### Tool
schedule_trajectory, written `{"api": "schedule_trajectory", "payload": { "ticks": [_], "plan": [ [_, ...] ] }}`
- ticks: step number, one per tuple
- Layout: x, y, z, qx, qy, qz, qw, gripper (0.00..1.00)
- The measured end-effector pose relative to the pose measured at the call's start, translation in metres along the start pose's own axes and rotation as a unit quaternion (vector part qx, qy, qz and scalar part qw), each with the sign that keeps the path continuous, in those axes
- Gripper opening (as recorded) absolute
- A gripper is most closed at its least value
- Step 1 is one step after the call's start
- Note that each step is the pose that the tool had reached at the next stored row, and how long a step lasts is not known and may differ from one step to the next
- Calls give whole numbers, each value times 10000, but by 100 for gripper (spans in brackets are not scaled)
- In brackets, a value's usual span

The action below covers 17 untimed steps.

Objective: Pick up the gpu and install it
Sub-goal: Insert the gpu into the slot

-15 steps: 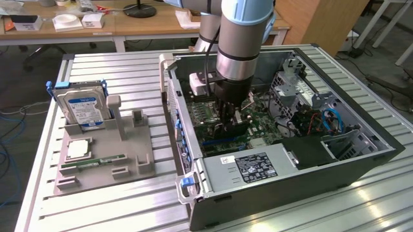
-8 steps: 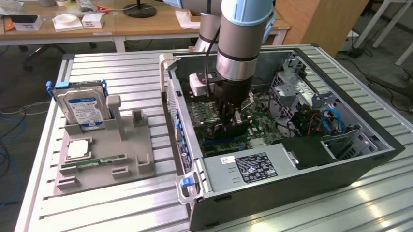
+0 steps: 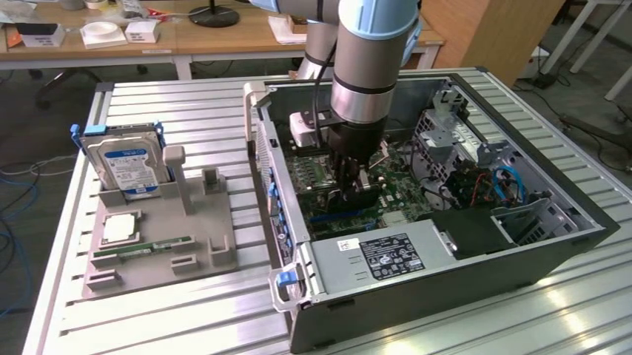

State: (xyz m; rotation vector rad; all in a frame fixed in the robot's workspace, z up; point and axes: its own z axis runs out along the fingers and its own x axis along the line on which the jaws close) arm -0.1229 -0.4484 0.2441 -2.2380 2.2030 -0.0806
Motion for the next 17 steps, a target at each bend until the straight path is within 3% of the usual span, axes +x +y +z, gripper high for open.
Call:
{"api": "schedule_trajectory", "payload": {
  "ticks": [17],
  "plan": [
    [-16,1,22,-3,3,54,10000,26]
  ]
}}
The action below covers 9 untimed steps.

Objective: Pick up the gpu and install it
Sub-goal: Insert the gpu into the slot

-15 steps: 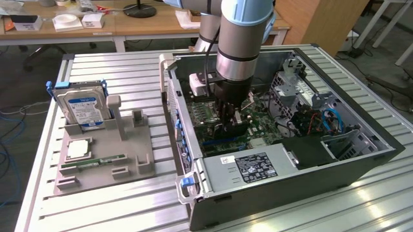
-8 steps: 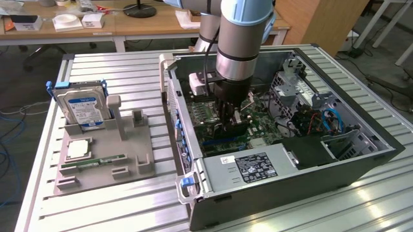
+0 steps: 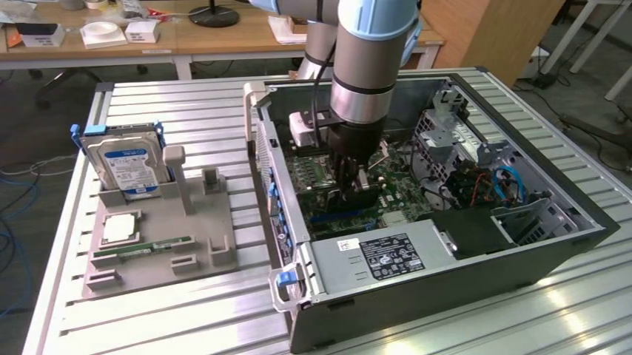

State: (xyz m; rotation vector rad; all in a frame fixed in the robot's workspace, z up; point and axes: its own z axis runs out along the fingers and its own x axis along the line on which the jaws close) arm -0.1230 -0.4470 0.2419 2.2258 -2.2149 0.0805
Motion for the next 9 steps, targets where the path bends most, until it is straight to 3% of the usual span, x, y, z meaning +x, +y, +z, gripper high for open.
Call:
{"api": "schedule_trajectory", "payload": {
  "ticks": [9],
  "plan": [
    [-1,1,27,0,-2,0,10000,26]
  ]
}}
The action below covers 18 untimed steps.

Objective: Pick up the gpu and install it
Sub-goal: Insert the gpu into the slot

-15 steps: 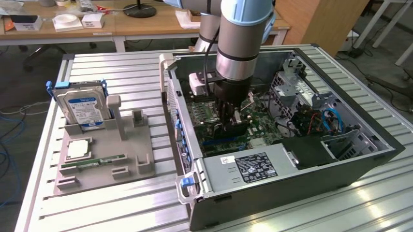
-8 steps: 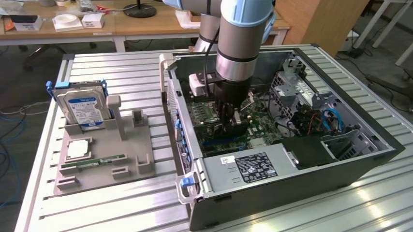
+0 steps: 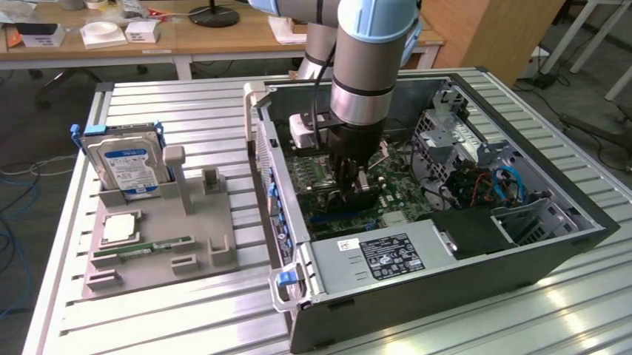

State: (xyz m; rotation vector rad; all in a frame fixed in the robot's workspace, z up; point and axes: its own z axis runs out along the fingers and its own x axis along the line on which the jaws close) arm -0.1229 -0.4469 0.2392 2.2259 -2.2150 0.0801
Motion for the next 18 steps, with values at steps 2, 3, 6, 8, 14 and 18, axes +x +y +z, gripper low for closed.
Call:
{"api": "schedule_trajectory", "payload": {
  "ticks": [2,3,6,8,14,18],
  "plan": [
    [0,0,0,0,0,0,10000,26],
    [0,0,0,0,0,0,10000,26],
    [0,7,0,2,-1,0,10000,26],
    [0,18,0,6,1,-2,10000,26],
    [0,36,-1,3,1,-2,10000,26],
    [1,37,5,3,3,-1,10000,26]
  ]
}}
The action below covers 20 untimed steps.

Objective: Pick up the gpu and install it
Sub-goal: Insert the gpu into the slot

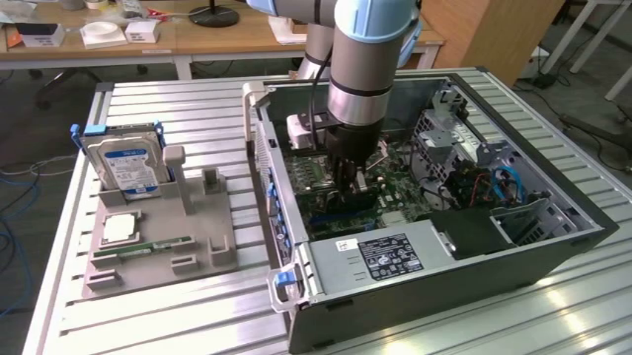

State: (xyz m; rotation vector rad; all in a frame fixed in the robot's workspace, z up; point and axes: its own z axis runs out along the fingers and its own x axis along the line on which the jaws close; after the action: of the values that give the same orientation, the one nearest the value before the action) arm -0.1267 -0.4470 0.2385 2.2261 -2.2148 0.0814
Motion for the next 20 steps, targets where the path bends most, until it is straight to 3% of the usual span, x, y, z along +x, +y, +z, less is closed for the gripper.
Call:
{"api": "schedule_trajectory", "payload": {
  "ticks": [20],
  "plan": [
    [-2,1,14,-1,-3,0,10000,26]
  ]
}}
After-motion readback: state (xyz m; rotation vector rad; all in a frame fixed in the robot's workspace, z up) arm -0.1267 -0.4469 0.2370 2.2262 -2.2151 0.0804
